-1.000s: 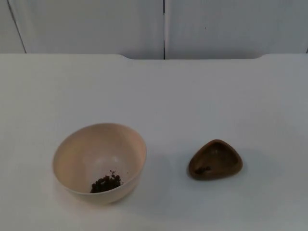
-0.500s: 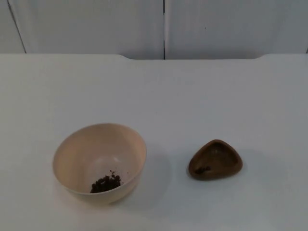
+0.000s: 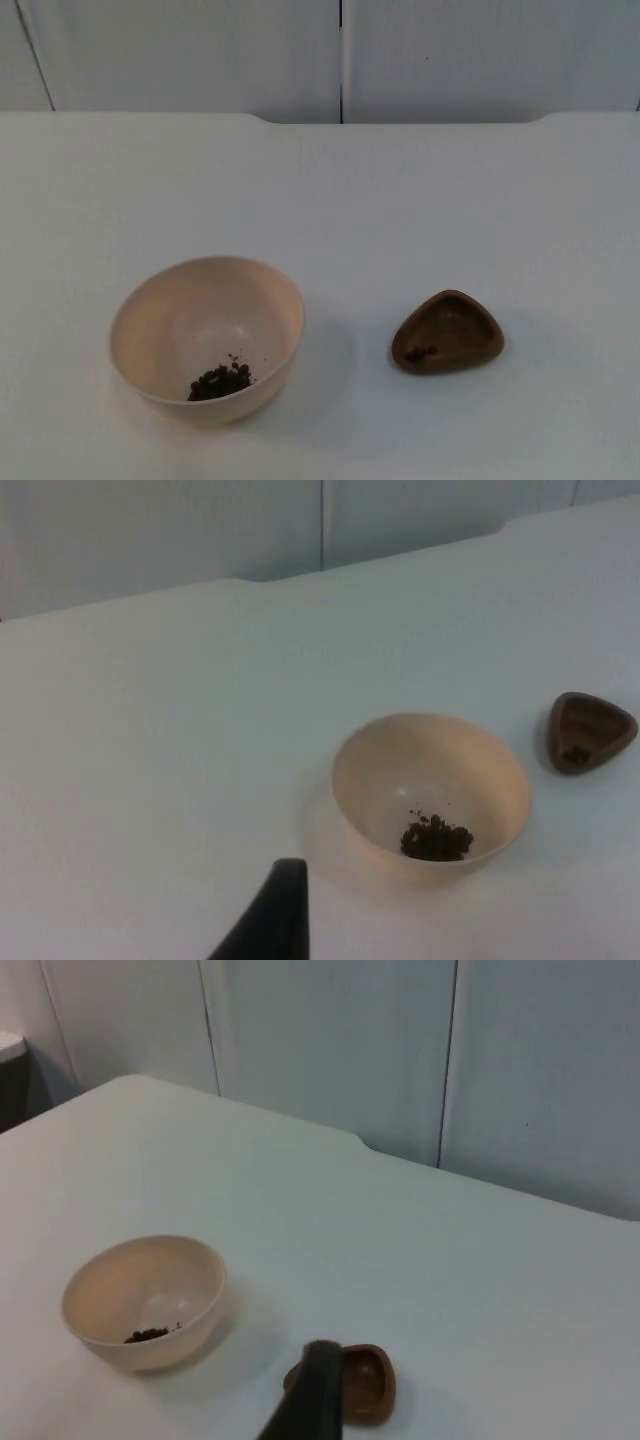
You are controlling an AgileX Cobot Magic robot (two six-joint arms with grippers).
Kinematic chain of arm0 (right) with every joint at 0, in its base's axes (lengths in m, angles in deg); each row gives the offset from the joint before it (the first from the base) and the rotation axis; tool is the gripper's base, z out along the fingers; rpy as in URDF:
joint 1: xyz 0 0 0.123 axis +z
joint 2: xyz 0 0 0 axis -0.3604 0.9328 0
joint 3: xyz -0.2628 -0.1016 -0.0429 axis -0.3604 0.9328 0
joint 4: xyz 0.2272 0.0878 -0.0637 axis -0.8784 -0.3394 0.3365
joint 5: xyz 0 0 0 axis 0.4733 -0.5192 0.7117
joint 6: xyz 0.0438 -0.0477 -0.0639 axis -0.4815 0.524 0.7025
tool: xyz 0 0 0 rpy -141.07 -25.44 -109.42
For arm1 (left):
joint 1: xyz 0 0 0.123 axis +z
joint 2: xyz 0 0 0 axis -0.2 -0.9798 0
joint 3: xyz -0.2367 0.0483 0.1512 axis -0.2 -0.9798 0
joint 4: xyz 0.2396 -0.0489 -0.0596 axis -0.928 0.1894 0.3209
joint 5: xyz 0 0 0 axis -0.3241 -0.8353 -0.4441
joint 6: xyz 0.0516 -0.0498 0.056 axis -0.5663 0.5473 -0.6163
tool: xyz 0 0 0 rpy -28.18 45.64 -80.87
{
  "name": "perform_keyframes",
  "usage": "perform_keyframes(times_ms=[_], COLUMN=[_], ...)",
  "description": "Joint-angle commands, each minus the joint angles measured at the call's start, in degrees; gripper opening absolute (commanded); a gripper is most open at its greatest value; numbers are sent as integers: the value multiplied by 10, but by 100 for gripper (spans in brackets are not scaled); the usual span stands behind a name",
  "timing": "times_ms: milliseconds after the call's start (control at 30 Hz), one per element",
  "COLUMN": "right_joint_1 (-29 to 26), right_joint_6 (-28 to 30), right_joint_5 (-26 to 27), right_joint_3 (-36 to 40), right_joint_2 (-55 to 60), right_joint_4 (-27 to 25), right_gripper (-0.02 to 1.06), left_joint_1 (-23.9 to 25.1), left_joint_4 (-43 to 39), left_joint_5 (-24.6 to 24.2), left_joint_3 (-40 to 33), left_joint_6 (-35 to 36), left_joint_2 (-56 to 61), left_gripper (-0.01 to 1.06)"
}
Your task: Pick up the bowl with the left hand and pour the coffee beans from the cup into the bowl with the right hand.
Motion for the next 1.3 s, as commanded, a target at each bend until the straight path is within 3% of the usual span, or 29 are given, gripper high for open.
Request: perform_keyframes(times_ms=[0,400,567,967,1267], right_joint_1=[-1,-1,-1,-1,-1], right_joint_6=[1,-1,-46,-61,-35], right_joint_5=[-36,-144,-183,-175,-168], right_joint_3=[2,2,3,22,30], right_joint_2=[-29,-72,-72,-72,-72], right_joint_4=[-3,6,48,73,54], right_gripper=[81,81,81,81,81], left_joint_1=[0,0,0,0,0], left_joint_4=[16,2,2,1,-2], left_joint_5=[-13,-18,-18,-18,-18], left_joint_3=[-15,-19,-19,-19,-19], left_joint_6=[-2,-6,-6,-6,-6], left_joint_2=[2,2,2,2,2], left_gripper=[100,100,100,100,100])
